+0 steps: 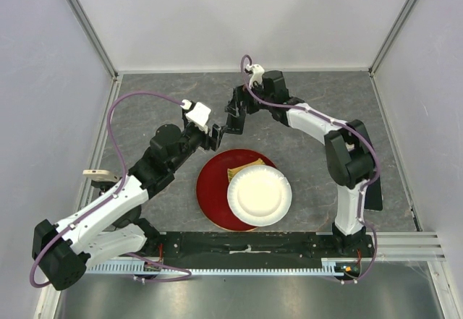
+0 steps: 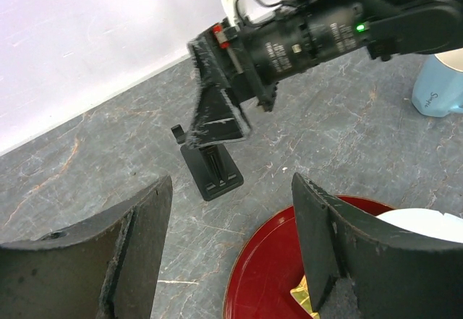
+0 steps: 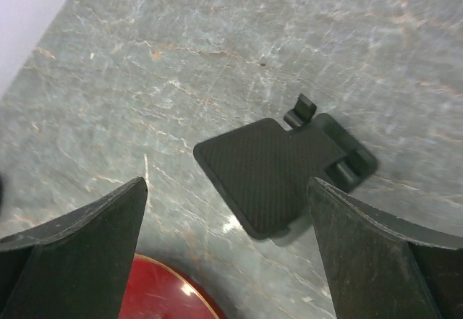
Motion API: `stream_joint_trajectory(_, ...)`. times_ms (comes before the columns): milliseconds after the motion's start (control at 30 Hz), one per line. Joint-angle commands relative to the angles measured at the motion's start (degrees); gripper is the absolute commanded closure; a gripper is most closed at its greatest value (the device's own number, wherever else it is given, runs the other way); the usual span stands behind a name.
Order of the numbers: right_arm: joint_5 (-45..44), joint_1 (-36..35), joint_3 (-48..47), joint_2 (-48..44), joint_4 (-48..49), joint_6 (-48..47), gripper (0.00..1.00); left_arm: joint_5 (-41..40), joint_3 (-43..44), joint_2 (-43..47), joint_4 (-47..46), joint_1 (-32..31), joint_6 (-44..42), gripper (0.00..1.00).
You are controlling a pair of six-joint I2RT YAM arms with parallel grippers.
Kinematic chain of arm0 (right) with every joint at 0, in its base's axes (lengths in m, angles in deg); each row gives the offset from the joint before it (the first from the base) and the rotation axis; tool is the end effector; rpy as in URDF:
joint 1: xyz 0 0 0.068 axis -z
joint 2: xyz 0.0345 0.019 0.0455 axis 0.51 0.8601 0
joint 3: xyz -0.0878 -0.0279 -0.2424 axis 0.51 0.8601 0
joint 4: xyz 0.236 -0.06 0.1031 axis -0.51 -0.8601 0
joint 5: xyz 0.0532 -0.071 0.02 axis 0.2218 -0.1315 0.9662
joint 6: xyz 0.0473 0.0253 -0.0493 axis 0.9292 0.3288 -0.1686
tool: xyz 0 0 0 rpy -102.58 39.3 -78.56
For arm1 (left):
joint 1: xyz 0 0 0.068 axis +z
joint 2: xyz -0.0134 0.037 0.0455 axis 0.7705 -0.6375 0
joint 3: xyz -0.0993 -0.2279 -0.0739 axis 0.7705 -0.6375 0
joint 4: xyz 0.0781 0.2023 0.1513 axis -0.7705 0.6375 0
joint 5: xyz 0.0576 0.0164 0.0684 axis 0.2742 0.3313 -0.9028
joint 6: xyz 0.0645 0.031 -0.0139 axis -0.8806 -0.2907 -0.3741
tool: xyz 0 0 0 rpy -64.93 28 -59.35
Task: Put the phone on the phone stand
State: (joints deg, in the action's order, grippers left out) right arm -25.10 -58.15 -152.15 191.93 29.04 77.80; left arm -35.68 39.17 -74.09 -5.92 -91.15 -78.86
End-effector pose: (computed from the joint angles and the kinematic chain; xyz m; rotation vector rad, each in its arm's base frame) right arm 0.4251 0.2491 0.2117 -0.4786 2.0414 0.8990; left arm 0.2107 -0.1731 0.3211 0.5768 1.5410 -0.3768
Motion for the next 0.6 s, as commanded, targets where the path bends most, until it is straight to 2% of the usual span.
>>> stream_joint_trajectory(0, -4.6, -0.1, 7.5, -10.8, 4.0, -15.3, 0.02, -1.3, 2.3, 1.4, -0.8, -0.4, -1.3, 0.27)
stream_joint_trajectory(100, -4.6, -0.5, 15.3, -15.2, 11.5, -20.8, 0.02, -1.3, 2.4, 1.6, -0.8, -0.4, -1.0, 0.27)
stream_joint_trajectory(167, -1.2, -1.1, 18.8, -16.4, 15.3, -29.6, 0.04, -1.4, 2.4, 1.8, -0.8, -0.3, -0.9, 0.28)
stream_joint_trajectory(267, -8.1, -3.3, 18.6, -16.7, 13.5, -33.0, 0.19, -2.0, 2.4, 2.1, -0.8, -0.3, -0.6, 0.28)
stream_joint_trajectory(300, -8.1, -3.6, 17.9, -16.2, 12.0, -33.7, 0.35, -2.3, 2.3, 2.3, -0.8, -0.4, -0.5, 0.28)
stream_joint_trajectory(333, -8.2, -3.7, 18.2, -16.1, 14.6, -33.8, 0.41, -2.7, 2.4, 2.8, -0.8, -0.4, -0.3, 0.28)
stream_joint_trajectory(433, -9.0, -4.4, 25.5, -17.1, 27.8, -34.3, 0.43, -3.4, 2.2, 4.3, -0.5, -0.4, 0.7, 0.27)
stream_joint_trajectory(567, -11.0, -5.6, 28.9, -16.9, 32.6, -36.9, 0.48, -4.9, 1.3, 7.0, -1.1, -0.2, 1.8, 0.27)
